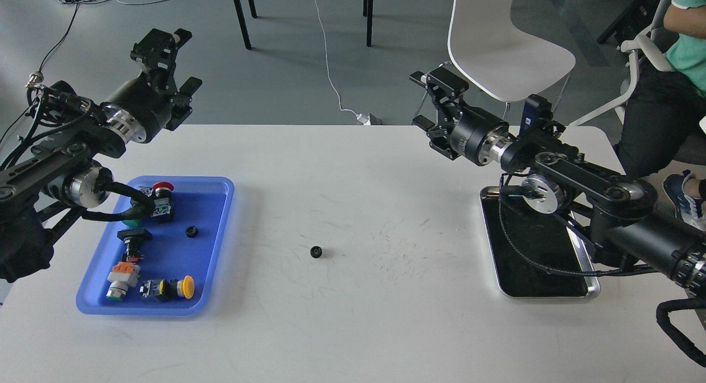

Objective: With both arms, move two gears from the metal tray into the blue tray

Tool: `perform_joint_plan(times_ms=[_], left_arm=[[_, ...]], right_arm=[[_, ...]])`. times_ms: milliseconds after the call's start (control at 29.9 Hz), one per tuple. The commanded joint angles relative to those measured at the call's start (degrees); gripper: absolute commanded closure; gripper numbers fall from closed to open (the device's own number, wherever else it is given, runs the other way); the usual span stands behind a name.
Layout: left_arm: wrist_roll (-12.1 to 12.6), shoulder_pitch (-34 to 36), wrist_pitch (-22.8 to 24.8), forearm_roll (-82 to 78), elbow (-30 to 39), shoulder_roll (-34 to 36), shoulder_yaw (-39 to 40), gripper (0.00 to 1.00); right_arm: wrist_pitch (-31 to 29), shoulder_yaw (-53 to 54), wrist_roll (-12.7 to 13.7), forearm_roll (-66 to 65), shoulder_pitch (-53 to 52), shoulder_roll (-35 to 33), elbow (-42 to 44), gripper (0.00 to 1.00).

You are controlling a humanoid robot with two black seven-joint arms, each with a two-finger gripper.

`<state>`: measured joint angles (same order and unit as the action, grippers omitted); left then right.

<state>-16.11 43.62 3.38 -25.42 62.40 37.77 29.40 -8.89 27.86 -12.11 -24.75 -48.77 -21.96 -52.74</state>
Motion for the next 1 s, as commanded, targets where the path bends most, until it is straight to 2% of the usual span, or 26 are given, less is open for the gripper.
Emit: perform_joint_plan(times_ms=[0,201,368,468,635,836,969], left_arm=[[0.03,-0.38,-0.75,-4.71,6.75,3.52,-3.55,0.03],[0.2,-0.46,-4.34,-22.45,20.03,10.12,-10.67,0.03],[0.03,-0.55,-7.78,-39.6,24.35,11.09,-17.96,0.03],[0.03,-0.9,-7.95,-49.6,24.27,9.78,-19.55,0.03],[0.38,-1.87,-9.45,-68.15,23.04,3.02,-19.73,0.03],[1.96,-3.89,-10.24,-86.96,18.21,-4.45,-19.73,0.03],[1.87,-5.56,-12.25,-93.75,10.66,-9.81,-19.73,0.03]], right_arm=[[-4.02,8.42,-0.11,0.14,5.34,-5.97,0.7,0.04],[-9.03,14.94,-0.11,5.05,9.48,-9.59,3.07,0.04],[-13.95,14.77,-0.9,14.1,10.09,-9.42,9.05,0.03],[-16.41,15.03,-2.3,17.36,12.55,-8.89,10.2,0.03],[-19.11,15.3,-5.38,17.72,15.8,-8.8,10.11,0.03],[-19.11,15.3,-5.82,18.34,16.69,-8.8,10.2,0.03],[-19.11,15.12,-5.82,18.34,16.78,-8.8,9.76,0.03]])
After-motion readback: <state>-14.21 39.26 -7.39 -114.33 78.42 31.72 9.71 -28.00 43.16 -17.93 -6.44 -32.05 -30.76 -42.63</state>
